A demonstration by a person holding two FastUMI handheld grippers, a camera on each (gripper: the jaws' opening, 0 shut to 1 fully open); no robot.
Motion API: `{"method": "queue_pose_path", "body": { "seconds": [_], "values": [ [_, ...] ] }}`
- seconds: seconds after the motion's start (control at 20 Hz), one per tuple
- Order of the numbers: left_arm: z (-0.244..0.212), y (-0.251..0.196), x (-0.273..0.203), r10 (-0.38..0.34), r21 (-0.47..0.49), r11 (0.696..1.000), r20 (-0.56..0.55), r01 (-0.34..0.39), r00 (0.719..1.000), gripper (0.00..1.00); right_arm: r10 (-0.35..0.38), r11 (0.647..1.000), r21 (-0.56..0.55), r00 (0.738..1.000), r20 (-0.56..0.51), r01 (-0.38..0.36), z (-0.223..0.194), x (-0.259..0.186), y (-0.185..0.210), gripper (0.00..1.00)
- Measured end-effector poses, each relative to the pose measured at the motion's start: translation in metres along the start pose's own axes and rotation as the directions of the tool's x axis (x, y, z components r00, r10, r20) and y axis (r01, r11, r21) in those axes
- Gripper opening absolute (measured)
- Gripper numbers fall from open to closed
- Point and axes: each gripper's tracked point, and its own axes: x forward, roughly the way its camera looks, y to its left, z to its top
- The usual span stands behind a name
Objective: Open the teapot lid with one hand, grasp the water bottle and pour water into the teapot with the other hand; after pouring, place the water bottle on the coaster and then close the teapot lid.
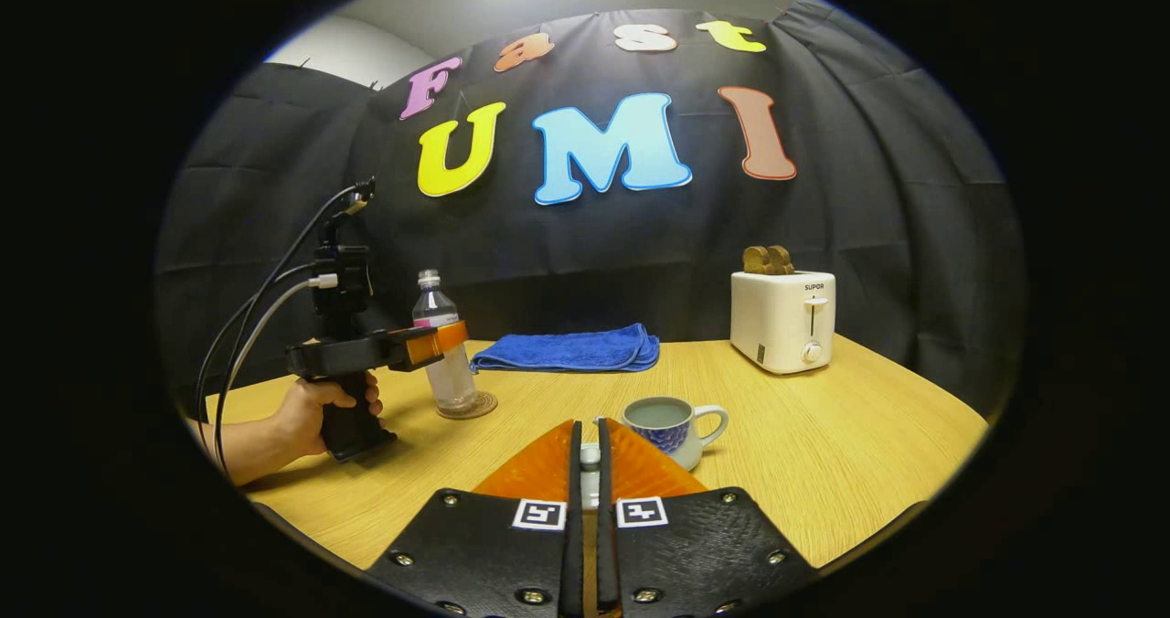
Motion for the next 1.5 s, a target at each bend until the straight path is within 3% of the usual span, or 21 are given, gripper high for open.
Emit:
{"method": "queue_pose_path", "body": {
  "seconds": [0.45, 0.7, 0.9, 1.15, 1.5],
  "values": [
    [-0.005, -0.020, 0.007, -0.018, 0.089, 0.996, 0.029, 0.015, 0.999, 0.84, -0.010, 1.000, 0.005, 1.000, -0.015, 0.010, -0.005, 0.003, -0.003, 0.06],
    [-0.005, -0.024, 0.003, -0.018, 0.124, 0.992, 0.040, 0.013, 0.999, 0.99, -0.025, 1.000, -0.004, 1.000, 0.005, 0.025, 0.000, 0.004, -0.007, 0.06],
    [0.015, -0.020, -0.008, -0.003, 0.134, 0.991, 0.104, -0.011, 0.995, 1.00, -0.055, 0.998, -0.009, 0.997, 0.051, 0.056, 0.016, 0.004, -0.016, 0.06],
    [0.043, 0.000, -0.046, 0.050, 0.091, 0.994, 0.167, -0.066, 0.985, 1.00, -0.101, 0.994, -0.033, 0.988, 0.114, 0.105, 0.042, 0.037, -0.040, 0.06],
    [0.058, -0.012, -0.121, 0.012, 0.050, 0.998, 0.218, -0.023, 0.976, 1.00, -0.126, 0.988, -0.081, 0.990, 0.071, 0.131, 0.025, 0.085, -0.049, 0.06]
  ]
}}
